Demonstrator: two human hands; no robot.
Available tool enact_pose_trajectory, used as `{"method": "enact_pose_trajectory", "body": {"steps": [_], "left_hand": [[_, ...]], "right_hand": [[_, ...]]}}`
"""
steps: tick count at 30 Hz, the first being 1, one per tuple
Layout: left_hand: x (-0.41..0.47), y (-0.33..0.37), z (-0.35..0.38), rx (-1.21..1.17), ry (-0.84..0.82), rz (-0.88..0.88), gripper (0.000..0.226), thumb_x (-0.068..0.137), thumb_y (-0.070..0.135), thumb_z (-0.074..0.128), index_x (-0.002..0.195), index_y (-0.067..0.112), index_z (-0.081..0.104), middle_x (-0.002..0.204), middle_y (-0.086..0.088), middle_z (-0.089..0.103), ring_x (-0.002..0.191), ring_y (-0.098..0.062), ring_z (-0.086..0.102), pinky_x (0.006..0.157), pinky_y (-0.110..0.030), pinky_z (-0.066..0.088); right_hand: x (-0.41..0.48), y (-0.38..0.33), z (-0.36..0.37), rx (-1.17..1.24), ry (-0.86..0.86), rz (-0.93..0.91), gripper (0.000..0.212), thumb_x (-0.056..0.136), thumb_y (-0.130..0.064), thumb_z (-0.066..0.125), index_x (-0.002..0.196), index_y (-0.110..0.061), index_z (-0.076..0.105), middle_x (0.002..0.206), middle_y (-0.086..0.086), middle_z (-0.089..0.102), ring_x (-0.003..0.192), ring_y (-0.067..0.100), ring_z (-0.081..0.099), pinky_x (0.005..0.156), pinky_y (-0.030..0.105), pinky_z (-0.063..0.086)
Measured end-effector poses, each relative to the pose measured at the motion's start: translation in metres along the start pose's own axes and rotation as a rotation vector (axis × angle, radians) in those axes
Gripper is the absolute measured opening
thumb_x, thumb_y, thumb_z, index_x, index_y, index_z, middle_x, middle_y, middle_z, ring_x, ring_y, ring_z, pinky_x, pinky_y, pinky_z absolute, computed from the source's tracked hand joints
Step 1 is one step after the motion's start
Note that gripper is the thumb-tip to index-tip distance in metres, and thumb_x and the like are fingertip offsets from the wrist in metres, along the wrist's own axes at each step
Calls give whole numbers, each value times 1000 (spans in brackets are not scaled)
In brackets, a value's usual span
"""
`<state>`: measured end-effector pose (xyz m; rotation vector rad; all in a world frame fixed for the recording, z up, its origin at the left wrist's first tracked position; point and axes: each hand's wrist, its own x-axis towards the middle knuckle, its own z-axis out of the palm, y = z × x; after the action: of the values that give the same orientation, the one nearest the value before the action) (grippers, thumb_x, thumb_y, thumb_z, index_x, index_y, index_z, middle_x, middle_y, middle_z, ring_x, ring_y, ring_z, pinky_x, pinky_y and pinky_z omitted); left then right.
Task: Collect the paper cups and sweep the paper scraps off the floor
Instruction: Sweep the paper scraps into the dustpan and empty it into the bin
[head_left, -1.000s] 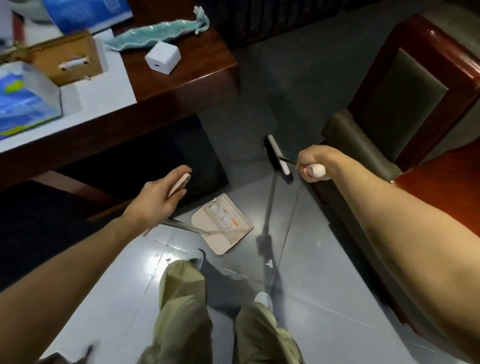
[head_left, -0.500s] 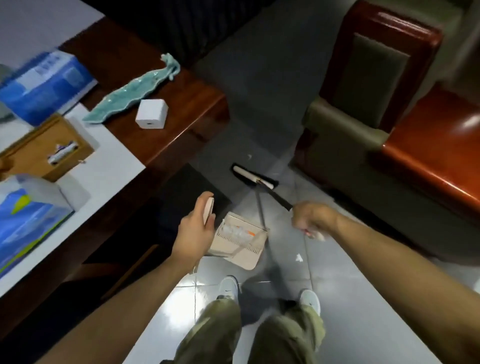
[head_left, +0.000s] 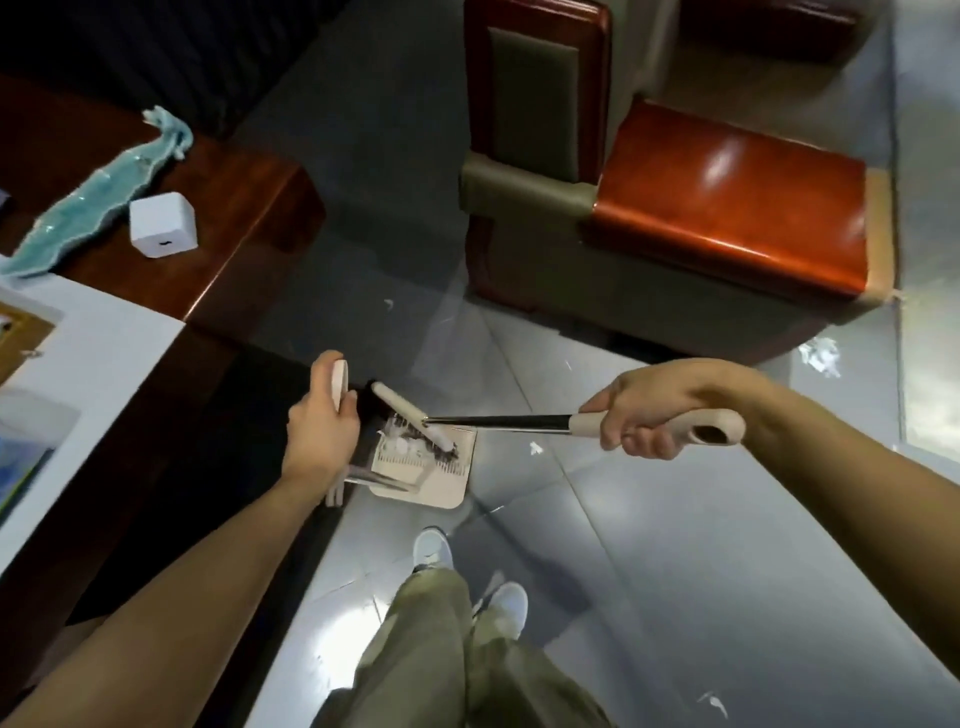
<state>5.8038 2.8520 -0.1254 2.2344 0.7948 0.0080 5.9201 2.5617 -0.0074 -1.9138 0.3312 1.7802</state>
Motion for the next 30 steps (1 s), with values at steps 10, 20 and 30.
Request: {"method": "enact_pose_trajectory", "body": {"steps": [10, 20, 30], "left_hand": [[-20, -24, -35, 104, -112, 147, 41, 97, 19, 48, 130, 36, 30, 109, -18, 58, 90, -28, 61, 70, -37, 50], [25, -48, -53, 84, -29, 169, 43, 97, 18, 48, 131, 36, 28, 111, -15, 61, 88, -28, 63, 75, -43, 54], [56, -72, -55, -4, 142, 87, 43, 96, 18, 50, 119, 45, 25, 89, -2, 55, 75, -21, 59, 67, -33, 48]], "right_hand": [[25, 1, 38, 89, 256, -78, 31, 90, 1, 50, 120, 3, 56, 63, 9, 47, 48, 11, 41, 42, 18, 35], [128, -146, 63, -445, 522, -253, 12, 86, 4, 54, 96, -2, 57, 92, 16, 54, 84, 26, 53, 58, 28, 44], [242, -190, 44, -148, 414, -297, 19, 91, 5, 43, 79, -8, 48, 70, 8, 42, 57, 18, 40, 51, 25, 35]]}}
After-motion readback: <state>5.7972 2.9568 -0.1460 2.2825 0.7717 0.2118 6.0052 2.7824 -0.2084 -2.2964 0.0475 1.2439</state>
